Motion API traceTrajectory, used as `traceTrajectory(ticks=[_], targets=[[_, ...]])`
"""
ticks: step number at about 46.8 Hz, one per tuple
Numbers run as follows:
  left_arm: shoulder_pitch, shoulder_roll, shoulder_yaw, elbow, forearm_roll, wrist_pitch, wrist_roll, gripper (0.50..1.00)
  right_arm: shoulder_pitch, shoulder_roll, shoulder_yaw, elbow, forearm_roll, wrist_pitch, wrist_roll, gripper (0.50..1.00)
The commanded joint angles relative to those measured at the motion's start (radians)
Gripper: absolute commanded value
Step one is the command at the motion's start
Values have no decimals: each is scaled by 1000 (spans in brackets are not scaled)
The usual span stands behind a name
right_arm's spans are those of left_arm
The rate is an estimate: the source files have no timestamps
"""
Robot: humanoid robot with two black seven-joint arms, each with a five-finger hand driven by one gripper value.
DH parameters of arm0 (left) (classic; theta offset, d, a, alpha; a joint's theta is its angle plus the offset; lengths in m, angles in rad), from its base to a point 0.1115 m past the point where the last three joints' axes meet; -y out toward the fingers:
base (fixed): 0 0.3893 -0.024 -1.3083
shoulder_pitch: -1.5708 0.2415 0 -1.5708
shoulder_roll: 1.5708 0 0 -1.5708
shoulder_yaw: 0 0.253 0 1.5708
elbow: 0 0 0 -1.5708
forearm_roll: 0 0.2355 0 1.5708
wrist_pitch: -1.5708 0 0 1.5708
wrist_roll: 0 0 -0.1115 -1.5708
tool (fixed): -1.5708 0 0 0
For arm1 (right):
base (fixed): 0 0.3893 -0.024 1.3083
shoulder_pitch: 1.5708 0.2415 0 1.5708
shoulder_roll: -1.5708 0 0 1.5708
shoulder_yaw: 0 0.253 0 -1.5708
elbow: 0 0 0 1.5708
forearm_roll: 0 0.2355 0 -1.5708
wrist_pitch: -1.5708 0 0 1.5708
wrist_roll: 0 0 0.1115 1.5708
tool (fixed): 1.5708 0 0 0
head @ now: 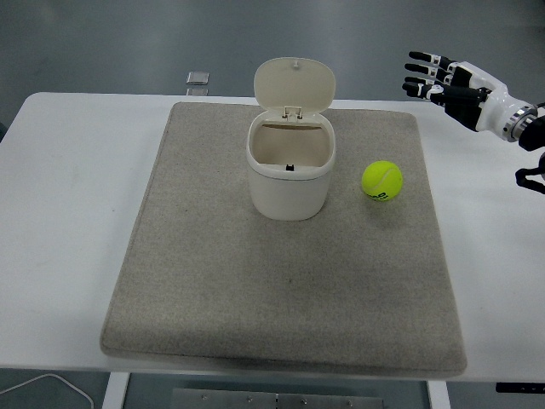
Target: Pick up the tennis ball and place it in the box.
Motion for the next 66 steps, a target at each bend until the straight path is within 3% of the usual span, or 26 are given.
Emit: traceTrajectory(ticks=[1,16,25,43,66], targets=[[0,0,0,0,0,0,0,996,1,-2,-1,0,-88,9,25,913],[0,0,0,0,0,0,0,996,24,-34,-2,6,-315,77,86,913],[1,0,0,0,0,0,0,996,26,-49,-2,30,-519,78,147,913],[1,0,0,0,0,0,1,996,49,-49,-4,77,-797,77,198,913],[0,0,0,0,0,0,0,996,75,-45,-105,118,-920,45,241,913]])
